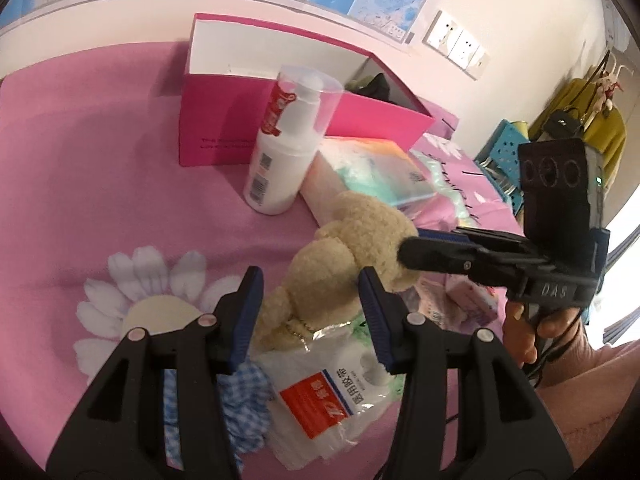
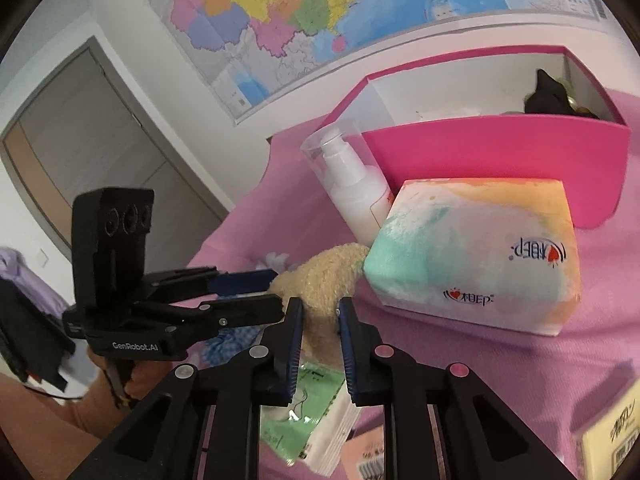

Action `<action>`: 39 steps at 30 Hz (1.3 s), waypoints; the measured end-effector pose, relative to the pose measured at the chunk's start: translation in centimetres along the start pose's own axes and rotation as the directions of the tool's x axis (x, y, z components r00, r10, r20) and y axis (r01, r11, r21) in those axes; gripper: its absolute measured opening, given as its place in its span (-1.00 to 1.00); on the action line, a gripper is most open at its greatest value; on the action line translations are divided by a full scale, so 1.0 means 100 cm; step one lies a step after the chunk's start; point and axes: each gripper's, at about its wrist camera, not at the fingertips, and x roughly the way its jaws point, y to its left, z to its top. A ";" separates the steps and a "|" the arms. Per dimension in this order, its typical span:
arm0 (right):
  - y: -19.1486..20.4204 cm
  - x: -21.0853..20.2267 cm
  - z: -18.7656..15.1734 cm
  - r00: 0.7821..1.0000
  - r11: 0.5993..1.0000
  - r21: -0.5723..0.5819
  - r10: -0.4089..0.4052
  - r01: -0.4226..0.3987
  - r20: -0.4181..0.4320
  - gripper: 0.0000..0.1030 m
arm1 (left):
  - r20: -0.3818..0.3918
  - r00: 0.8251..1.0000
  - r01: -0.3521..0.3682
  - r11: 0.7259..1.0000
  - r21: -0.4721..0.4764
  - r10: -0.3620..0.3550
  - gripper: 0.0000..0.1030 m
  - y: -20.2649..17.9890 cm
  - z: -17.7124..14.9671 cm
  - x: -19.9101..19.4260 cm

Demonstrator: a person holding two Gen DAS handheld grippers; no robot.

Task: Organize soft objects

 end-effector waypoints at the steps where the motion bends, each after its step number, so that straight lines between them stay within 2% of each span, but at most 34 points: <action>1: -0.001 0.000 0.002 1.000 1.000 0.009 0.010 -0.010 0.001 -0.67 | 0.000 1.000 0.006 1.000 0.000 -0.006 0.00 -0.001 -0.001 -0.002; 5: 0.000 -0.003 0.005 0.998 0.998 0.039 0.050 -0.051 0.028 -0.68 | 0.016 1.000 0.005 1.000 -0.010 -0.004 0.00 -0.001 -0.004 -0.016; 9: -0.001 -0.010 0.009 0.995 0.996 0.050 0.077 -0.080 0.062 -0.68 | 0.045 0.999 0.015 1.000 -0.013 -0.015 0.22 0.000 -0.006 -0.031; 11: -0.003 -0.014 0.012 0.993 0.994 0.055 0.085 -0.089 0.084 -0.68 | 0.047 0.999 0.022 1.000 -0.006 -0.022 0.22 -0.002 -0.006 -0.031; 18: -0.014 -0.025 0.010 0.989 0.990 0.101 0.082 -0.095 0.121 -0.70 | -0.022 0.998 0.056 0.998 -0.001 -0.056 0.22 -0.019 0.002 0.008; 19: -0.016 -0.027 0.009 0.988 0.989 0.113 0.081 -0.096 0.130 -0.72 | -0.021 0.998 0.062 0.998 -0.006 -0.062 0.17 -0.020 0.003 0.010; 21: -0.019 -0.033 0.007 0.987 0.988 0.119 0.080 -0.096 0.138 -0.72 | -0.009 0.994 0.105 0.994 -0.024 -0.105 0.09 -0.021 0.009 0.011; 28: -0.013 -0.045 0.014 0.981 0.988 0.103 0.099 -0.117 0.166 -0.73 | 0.072 0.991 0.114 0.993 0.030 -0.116 0.08 -0.041 0.033 -0.012; 34: 0.002 -0.059 0.034 0.962 0.984 0.052 0.156 -0.171 0.224 -0.77 | 0.154 0.982 0.100 0.991 0.092 -0.113 0.08 -0.060 0.059 -0.039; 35: 0.004 -0.060 0.037 0.959 0.983 0.044 0.162 -0.177 0.231 -0.85 | 0.165 0.981 0.086 0.991 0.106 -0.103 0.08 -0.065 0.065 -0.043; 36: 0.007 -0.062 0.042 0.954 0.982 0.031 0.174 -0.187 0.243 -0.91 | 0.177 0.980 0.076 0.991 0.113 -0.096 0.08 -0.067 0.071 -0.047; 39: 0.015 -0.069 0.060 0.936 0.978 -0.003 0.202 -0.210 0.287 -0.92 | 0.191 0.976 0.074 0.988 0.134 -0.100 0.08 -0.072 0.081 -0.050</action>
